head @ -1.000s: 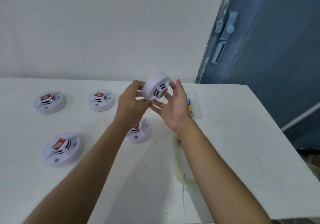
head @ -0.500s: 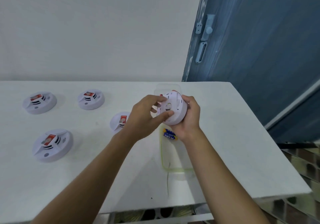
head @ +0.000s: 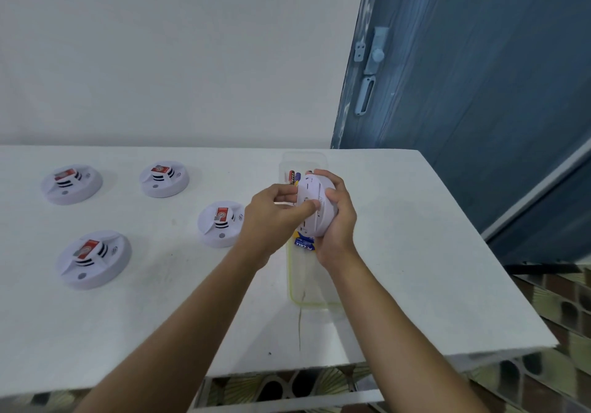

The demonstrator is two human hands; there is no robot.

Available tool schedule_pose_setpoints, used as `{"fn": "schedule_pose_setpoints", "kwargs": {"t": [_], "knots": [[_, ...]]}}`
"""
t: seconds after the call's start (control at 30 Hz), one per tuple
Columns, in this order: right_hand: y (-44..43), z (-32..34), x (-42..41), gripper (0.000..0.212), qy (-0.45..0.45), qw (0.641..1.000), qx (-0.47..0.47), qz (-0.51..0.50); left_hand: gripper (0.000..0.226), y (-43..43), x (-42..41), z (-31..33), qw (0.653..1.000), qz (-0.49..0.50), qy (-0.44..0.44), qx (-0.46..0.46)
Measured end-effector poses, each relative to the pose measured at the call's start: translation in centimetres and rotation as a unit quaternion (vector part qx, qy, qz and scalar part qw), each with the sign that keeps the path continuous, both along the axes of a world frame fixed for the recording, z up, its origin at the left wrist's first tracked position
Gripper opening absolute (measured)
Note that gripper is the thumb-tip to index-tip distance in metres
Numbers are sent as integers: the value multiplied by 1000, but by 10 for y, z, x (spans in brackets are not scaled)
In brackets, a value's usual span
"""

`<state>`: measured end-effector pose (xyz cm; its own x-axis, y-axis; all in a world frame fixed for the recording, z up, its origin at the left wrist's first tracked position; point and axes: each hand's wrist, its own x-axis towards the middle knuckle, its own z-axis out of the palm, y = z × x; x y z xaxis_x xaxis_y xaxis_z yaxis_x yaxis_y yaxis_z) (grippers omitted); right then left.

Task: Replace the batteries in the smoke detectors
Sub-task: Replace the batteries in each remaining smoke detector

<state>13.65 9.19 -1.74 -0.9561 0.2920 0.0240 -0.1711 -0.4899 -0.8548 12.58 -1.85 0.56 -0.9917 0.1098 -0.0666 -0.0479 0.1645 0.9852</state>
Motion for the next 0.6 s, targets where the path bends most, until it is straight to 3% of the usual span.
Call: {"fn": "schedule_pose_setpoints", "kwargs": {"t": [0.33,0.6], "knots": [[-16,-10,5,43,72,993,91,-33,41,-6,7,-9,997,50,-18,53],[-19,-15,7,39,32,998,49,-10,41,-26,16,2,1000,12,11,-5]]}}
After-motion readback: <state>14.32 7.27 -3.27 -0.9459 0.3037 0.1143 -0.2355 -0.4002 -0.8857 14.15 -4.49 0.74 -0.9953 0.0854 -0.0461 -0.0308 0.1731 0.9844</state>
